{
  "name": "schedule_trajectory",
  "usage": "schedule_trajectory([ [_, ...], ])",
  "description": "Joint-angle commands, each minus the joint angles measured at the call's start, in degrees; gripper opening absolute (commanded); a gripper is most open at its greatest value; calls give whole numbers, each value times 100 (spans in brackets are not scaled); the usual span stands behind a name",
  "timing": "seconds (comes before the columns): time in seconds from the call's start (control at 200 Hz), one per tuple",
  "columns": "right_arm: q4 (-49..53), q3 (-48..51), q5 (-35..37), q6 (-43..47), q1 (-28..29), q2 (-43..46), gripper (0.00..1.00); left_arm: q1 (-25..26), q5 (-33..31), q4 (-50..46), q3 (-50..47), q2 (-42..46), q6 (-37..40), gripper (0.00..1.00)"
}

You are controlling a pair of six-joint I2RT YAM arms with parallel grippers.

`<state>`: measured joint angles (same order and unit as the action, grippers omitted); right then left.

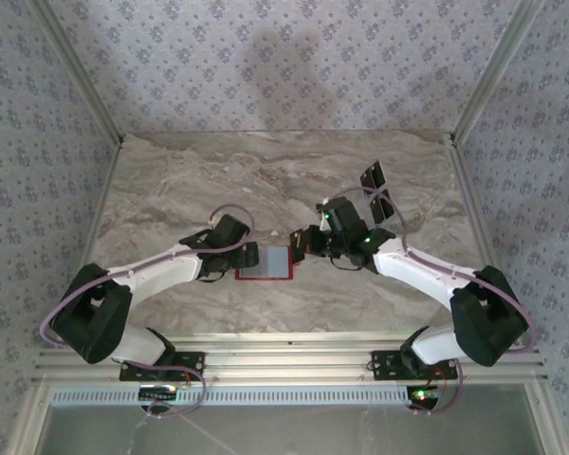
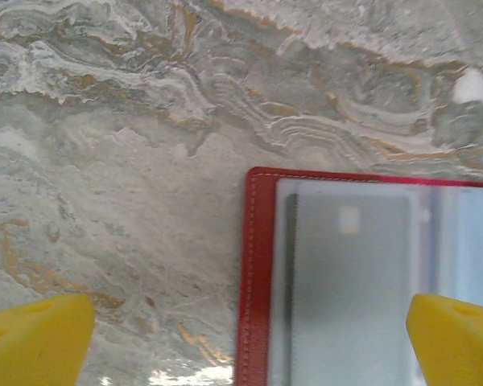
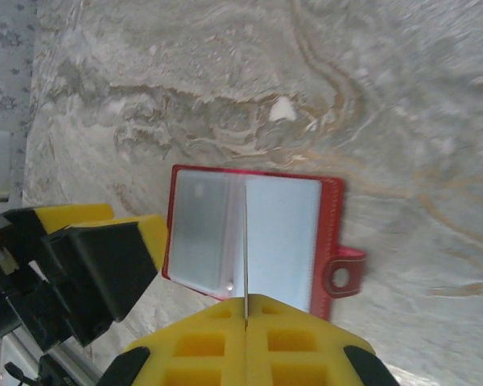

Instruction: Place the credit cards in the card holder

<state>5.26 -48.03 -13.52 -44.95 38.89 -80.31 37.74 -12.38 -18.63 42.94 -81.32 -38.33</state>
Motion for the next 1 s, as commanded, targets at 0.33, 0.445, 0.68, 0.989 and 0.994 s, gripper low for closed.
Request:
schedule_trajectory([
  [0.33, -1306, -94, 666, -690, 804, -1171, 0, -77, 334, 360, -392, -253, 440, 100],
  [0.445, -1413, -179, 690, -754, 891, -1422, 0, -78, 324, 413, -462, -204, 410, 100],
  [0.68, -1490, -329, 744, -788, 993, -1695, 0, -77, 319, 413, -467, -17, 396, 100],
  [0.989, -1392, -336, 889, -772, 993, -1965, 0, -79, 360, 439, -394, -73, 405, 100],
  [0.994, -1385, -333, 888, -775, 995, -1964, 0, -81, 364, 439, -397, -75, 409, 100],
])
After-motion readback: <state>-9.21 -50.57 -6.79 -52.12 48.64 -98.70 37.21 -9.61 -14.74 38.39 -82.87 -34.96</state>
